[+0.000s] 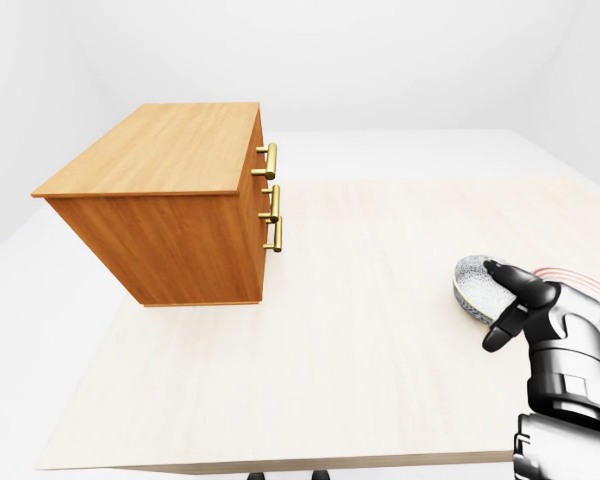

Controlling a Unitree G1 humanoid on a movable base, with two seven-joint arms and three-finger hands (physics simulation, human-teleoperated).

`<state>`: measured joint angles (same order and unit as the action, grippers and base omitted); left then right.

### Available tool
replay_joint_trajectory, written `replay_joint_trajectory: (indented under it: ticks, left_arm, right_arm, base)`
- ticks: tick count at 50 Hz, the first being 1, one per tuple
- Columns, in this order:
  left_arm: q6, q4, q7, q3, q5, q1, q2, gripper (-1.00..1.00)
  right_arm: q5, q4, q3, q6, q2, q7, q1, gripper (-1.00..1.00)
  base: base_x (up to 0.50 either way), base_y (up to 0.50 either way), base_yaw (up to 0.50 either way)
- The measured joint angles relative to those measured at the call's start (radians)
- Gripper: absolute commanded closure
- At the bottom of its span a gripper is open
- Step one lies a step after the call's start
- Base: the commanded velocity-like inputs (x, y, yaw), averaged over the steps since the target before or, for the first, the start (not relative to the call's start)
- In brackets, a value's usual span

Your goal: Put the bowl on top of the cabinet.

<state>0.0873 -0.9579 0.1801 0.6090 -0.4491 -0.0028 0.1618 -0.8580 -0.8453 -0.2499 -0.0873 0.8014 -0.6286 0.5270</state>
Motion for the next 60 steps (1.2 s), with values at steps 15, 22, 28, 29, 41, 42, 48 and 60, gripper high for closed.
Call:
replay_joint_trajectory:
  ticks: [15,22,28,29,41,42,48,60]
  left_arm:
    - [0.0,-0.002,0.003,0.005,-0.006,-0.001,0.004,-1.0]
    - [0.0,-0.001,0.002,0.004,-0.005,-0.001,0.004,-1.0]
    - [0.0,0.001,0.001,0.002,-0.002,0.0,0.003,-1.0]
    - [0.0,0.001,0.001,0.002,-0.001,0.0,0.003,-1.0]
    - [0.0,-0.004,0.001,0.0,0.001,0.0,0.001,-1.0]
    - [0.0,-0.004,0.001,0.0,0.002,0.0,0.001,-1.0]
    - [0.0,-0.004,0.0,-0.002,0.004,0.0,0.0,-1.0]
    - [0.0,-0.004,-0.002,-0.003,0.007,0.001,-0.002,-1.0]
  right_arm:
    - [0.037,-0.055,0.009,0.0,-0.016,0.032,-0.041,-1.0]
    - [0.055,-0.091,0.019,0.0,-0.026,0.059,-0.055,-1.0]
    - [0.076,-0.138,0.028,0.0,-0.035,0.094,-0.062,-1.0]
    - [0.08,-0.148,0.03,0.0,-0.037,0.101,-0.062,-1.0]
    - [0.12,-0.21,0.055,0.0,-0.044,0.15,-0.063,-1.0]
    - [0.122,-0.212,0.056,0.0,-0.044,0.152,-0.062,-1.0]
    - [0.136,-0.225,0.062,0.0,-0.044,0.165,-0.057,-1.0]
    - [0.158,-0.246,0.064,0.0,-0.035,0.204,-0.036,1.0]
  base:
    - [0.0,0.0,0.0]
    - [0.0,0.0,0.0]
    - [0.0,0.0,0.0]
    - [0.0,0.0,0.0]
    - [0.0,0.0,0.0]
    - [0.0,0.0,0.0]
    - [0.0,0.0,0.0]
    - [0.0,0.0,0.0]
